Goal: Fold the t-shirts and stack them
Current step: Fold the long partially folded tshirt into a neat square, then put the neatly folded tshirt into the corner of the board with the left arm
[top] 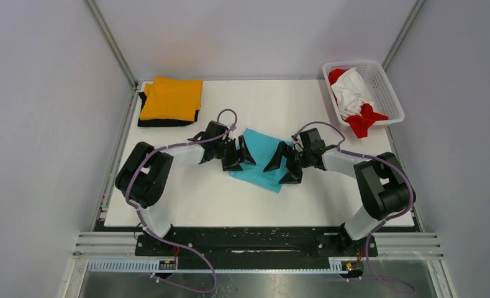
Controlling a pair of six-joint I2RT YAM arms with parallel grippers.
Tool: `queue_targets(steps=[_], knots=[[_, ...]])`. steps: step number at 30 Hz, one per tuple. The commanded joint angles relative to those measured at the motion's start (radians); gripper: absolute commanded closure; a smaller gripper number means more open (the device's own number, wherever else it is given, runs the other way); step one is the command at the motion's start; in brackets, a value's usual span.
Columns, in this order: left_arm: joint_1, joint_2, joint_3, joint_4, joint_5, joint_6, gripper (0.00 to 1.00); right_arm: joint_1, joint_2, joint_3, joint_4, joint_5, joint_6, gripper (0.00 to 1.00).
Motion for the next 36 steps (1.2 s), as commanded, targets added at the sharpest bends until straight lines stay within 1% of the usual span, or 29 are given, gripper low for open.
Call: queue_targets(steps=[1,4,8,10,12,13,17,19,21,24,26,28,31,33,36], knots=[[-0.009,-0.059,-0.145,0.069,-0.034,-0.029,0.27,0.004,-0.017,-0.067,0.055,0.047,-0.001,0.00],[-0.042,-0.119,-0.237,0.084,-0.056,-0.052,0.28,0.004,-0.054,-0.136,0.033,0.062,-0.025,0.00],[-0.137,-0.234,-0.345,0.085,-0.088,-0.117,0.30,0.004,-0.127,-0.206,-0.021,0.076,-0.061,0.01],[-0.170,-0.305,-0.373,0.082,-0.108,-0.164,0.29,0.004,-0.179,-0.213,-0.056,0.074,-0.075,0.00],[-0.188,-0.378,-0.363,0.051,-0.141,-0.181,0.27,0.004,-0.257,-0.198,-0.092,0.082,-0.084,0.01],[-0.193,-0.416,-0.338,0.021,-0.178,-0.172,0.25,0.004,-0.300,-0.180,-0.118,0.091,-0.096,0.00],[-0.195,-0.521,-0.229,-0.148,-0.295,-0.112,0.19,0.004,-0.484,-0.058,-0.257,0.196,-0.148,0.01],[-0.195,-0.550,-0.190,-0.224,-0.375,-0.100,0.14,0.001,-0.576,-0.016,-0.305,0.296,-0.165,0.00],[-0.188,-0.571,-0.178,-0.280,-0.455,-0.111,0.10,0.001,-0.663,-0.003,-0.351,0.467,-0.156,0.00],[-0.142,-0.577,-0.186,-0.322,-0.507,-0.131,0.08,-0.003,-0.787,-0.024,-0.431,0.787,-0.083,0.01],[-0.104,-0.564,-0.200,-0.315,-0.503,-0.139,0.08,-0.005,-0.865,-0.053,-0.447,0.904,-0.071,0.01],[-0.076,-0.539,-0.206,-0.300,-0.503,-0.139,0.08,-0.007,-0.936,-0.080,-0.450,0.964,-0.085,0.01],[-0.071,-0.463,-0.190,-0.273,-0.503,-0.135,0.08,-0.007,-1.023,-0.118,-0.452,1.023,-0.101,0.01],[-0.071,-0.394,-0.170,-0.256,-0.469,-0.128,0.11,-0.007,-1.043,-0.133,-0.462,1.043,-0.110,0.01],[-0.077,-0.281,-0.132,-0.249,-0.423,-0.127,0.17,-0.007,-1.030,-0.129,-0.490,1.065,-0.119,0.00]])
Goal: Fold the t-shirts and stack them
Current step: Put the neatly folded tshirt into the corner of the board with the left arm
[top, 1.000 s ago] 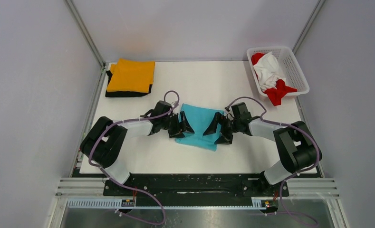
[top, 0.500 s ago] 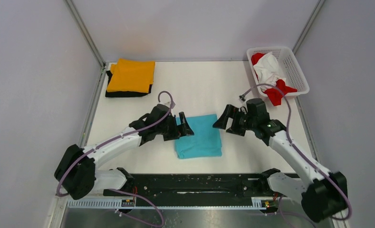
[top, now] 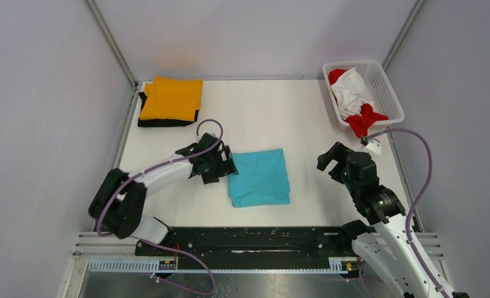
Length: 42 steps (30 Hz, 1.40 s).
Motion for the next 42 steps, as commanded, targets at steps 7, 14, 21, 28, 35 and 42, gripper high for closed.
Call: queue_targets(steps=[7,14,21,28,35,42], knots=[[-0.082,0.249,0.110,0.007,0.033,-0.028,0.33,-0.002,0.117,0.033,-0.054,0.166,-0.058,0.00],[-0.179,0.410,0.247,-0.089,-0.012,-0.062,0.68,-0.005,0.202,0.047,-0.053,0.199,-0.091,0.00],[-0.184,0.562,0.519,-0.379,-0.383,0.032,1.00,-0.013,0.242,0.047,-0.033,0.220,-0.114,0.01],[-0.133,0.623,0.756,-0.461,-0.680,0.262,1.00,-0.038,0.273,0.036,0.006,0.204,-0.124,0.01],[-0.022,0.705,0.949,-0.374,-0.886,0.553,1.00,-0.068,0.316,0.013,0.048,0.203,-0.134,0.01],[0.080,0.718,0.996,-0.068,-0.870,0.951,1.00,-0.091,0.358,0.020,0.066,0.178,-0.146,0.00]])
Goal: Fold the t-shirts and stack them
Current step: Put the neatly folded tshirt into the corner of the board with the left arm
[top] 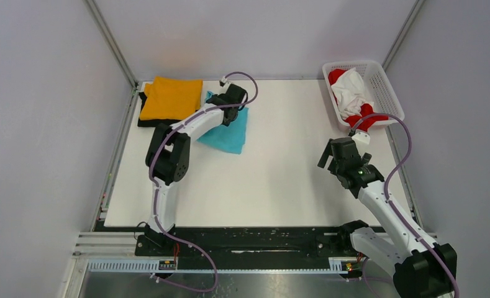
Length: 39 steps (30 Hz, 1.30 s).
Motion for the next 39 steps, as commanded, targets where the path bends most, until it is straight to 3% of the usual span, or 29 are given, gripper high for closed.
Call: queue_targets(steps=[1,6,13,23,39], knots=[[0.053,-0.003,0.054,0.243,-0.071,0.339,1.00,-0.020,0.021,0.011,0.040,0.007,-0.018,0.01],[0.117,0.013,0.102,0.354,-0.070,0.500,1.00,-0.030,0.028,0.001,0.042,0.008,-0.023,0.01],[0.187,0.030,0.216,0.360,-0.043,0.586,1.00,-0.034,0.035,-0.014,0.051,0.013,-0.023,0.00],[0.231,0.038,0.396,0.242,0.028,0.581,1.00,-0.036,0.058,-0.014,0.052,0.013,-0.025,0.01],[0.236,-0.045,0.448,0.157,0.108,0.521,1.00,-0.038,0.065,-0.007,0.052,0.001,-0.025,0.00]])
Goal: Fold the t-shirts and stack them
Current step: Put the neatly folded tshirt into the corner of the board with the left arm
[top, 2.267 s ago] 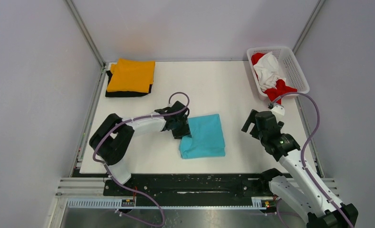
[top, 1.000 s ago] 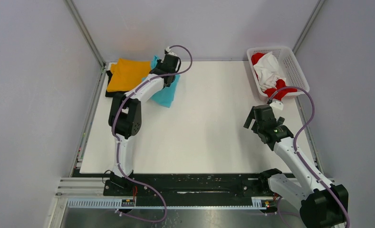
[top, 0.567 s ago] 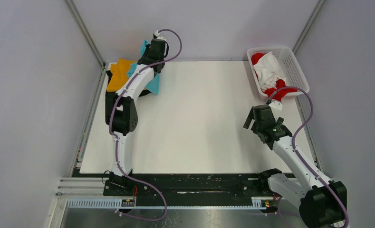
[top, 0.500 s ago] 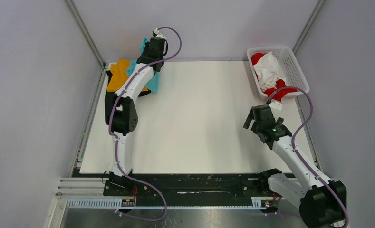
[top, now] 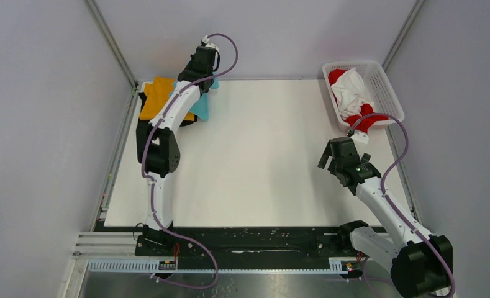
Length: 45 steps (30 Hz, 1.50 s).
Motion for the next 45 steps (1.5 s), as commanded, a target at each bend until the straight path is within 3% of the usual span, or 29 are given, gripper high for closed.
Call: queue_targets(steps=[1,14,23,31,38,45], knots=[[0.007,-0.104,0.066,-0.001,0.039,-0.029,1.00,-0.008,0.002,0.006,0.017,0.005,-0.007,0.01],[0.007,-0.163,0.082,-0.072,0.075,-0.053,1.00,-0.008,-0.001,0.005,0.019,-0.013,-0.006,0.01],[0.032,-0.116,0.108,-0.122,0.078,-0.060,1.00,-0.008,0.012,0.007,0.017,-0.014,-0.007,0.01],[0.127,-0.002,0.156,-0.137,0.147,-0.087,1.00,-0.009,0.048,0.019,0.014,0.011,-0.013,0.01],[0.237,0.179,0.311,-0.164,0.248,-0.147,1.00,-0.009,0.092,0.038,-0.006,0.041,-0.016,0.01],[0.330,0.235,0.316,-0.099,0.362,-0.268,0.89,-0.009,0.122,0.057,-0.029,0.065,-0.018,0.00]])
